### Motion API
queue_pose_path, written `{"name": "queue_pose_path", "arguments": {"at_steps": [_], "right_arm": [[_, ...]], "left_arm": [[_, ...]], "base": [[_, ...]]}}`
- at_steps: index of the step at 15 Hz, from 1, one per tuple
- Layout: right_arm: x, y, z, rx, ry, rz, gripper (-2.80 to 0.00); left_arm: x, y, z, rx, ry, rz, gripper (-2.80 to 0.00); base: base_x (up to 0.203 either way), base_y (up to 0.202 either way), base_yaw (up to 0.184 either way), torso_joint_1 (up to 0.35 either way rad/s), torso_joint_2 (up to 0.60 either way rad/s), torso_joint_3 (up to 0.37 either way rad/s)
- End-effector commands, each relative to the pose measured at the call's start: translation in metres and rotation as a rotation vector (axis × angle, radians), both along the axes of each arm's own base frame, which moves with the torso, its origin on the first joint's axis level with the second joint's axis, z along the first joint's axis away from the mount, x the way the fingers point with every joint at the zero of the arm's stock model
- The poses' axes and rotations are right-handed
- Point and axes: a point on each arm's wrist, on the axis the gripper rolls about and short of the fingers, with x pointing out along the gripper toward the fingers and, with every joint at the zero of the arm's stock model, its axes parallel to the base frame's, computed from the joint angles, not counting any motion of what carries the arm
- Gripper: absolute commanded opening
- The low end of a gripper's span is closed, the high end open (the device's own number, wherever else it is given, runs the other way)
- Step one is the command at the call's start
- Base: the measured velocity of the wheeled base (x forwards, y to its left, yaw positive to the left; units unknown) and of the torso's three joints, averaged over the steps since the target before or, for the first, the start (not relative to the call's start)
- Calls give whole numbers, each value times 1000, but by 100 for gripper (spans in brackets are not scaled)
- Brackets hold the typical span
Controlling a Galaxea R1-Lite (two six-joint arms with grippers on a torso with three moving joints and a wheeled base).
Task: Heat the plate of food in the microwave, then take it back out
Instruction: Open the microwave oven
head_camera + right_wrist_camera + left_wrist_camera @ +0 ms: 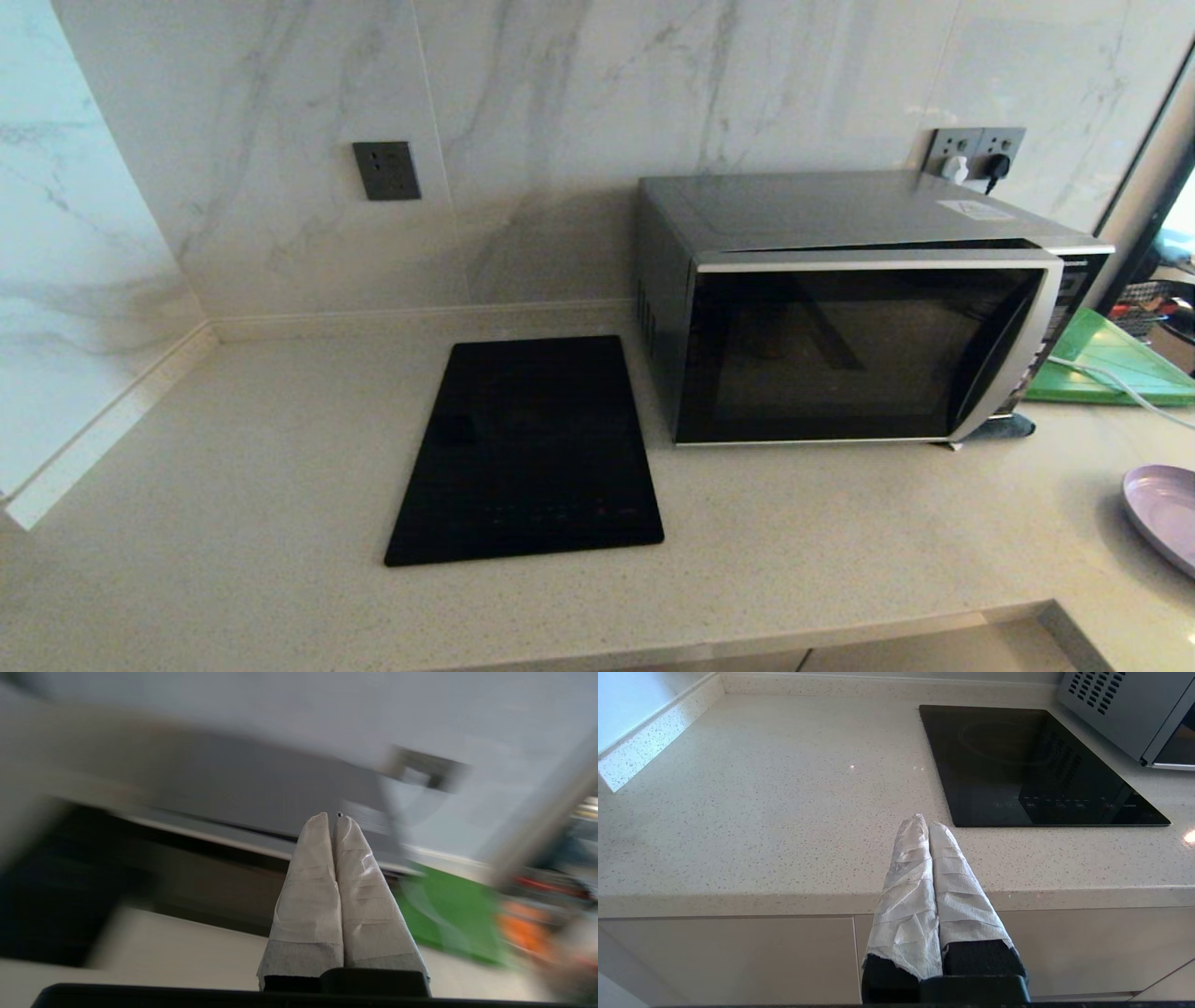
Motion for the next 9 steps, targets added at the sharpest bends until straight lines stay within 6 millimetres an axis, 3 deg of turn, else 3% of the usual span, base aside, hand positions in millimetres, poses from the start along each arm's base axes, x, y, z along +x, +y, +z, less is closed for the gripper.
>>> {"name": "queue_pose_path", "arguments": {"at_steps": [1,6,9], "right_arm": [[-6,1,13,157,-2,121,-280],[65,-10,-8,547,244,81,-280],[104,-22,-31,643,415,-17,-280]], "left_arm": [[0,0,0,0,1,1,-280],[0,0,0,0,1,1,-280],[0,0,0,0,0,1,-280]], "base": [[0,0,0,0,0,0],[0,0,0,0,0,0],[0,0,0,0,0,0]]}}
